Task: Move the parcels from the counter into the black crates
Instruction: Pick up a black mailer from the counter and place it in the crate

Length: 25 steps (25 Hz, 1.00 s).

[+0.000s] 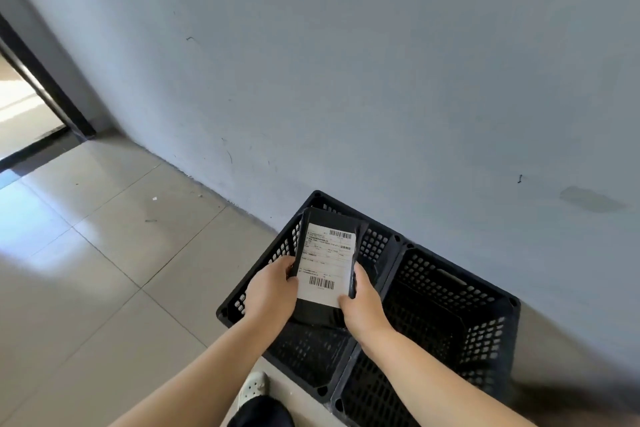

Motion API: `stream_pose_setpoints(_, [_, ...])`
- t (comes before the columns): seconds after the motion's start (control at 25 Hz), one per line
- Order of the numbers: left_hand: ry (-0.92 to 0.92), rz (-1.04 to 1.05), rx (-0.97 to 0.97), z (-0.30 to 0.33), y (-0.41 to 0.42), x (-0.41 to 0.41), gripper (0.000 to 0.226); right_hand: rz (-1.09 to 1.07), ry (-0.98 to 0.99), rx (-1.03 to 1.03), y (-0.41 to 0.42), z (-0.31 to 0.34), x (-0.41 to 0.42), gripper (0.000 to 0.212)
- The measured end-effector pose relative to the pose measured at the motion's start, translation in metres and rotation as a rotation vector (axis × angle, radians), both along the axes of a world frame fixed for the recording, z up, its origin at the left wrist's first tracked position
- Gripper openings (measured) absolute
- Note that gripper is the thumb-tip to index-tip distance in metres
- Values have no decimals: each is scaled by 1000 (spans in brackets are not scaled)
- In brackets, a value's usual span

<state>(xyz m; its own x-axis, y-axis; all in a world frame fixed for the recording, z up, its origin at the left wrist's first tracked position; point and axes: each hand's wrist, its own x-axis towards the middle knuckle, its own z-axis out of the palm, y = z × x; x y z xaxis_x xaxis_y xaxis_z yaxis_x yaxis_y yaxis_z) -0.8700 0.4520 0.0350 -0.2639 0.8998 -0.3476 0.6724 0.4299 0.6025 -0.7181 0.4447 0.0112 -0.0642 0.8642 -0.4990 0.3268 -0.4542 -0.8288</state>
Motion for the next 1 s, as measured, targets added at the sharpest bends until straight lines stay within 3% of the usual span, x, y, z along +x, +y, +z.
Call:
stream_pose_setpoints(0.24, [44,-308,-170,-49,90,-47,72,-218,-141,-115,55,-42,-58,68])
stream_pose_setpoints(0.56, [150,-661,-262,-164,154,-42,64,-343,-240,-224,116,-140,-70,74])
stream_pose_setpoints(0.76, [204,-729,-338,-256,188,-36,66,-292,-280,-274,154,-243,-66,57])
stream_pose_setpoints(1.0, [278,-731,-394,-357,231,-25,82,-303,-164,-290,193,-346,-59,58])
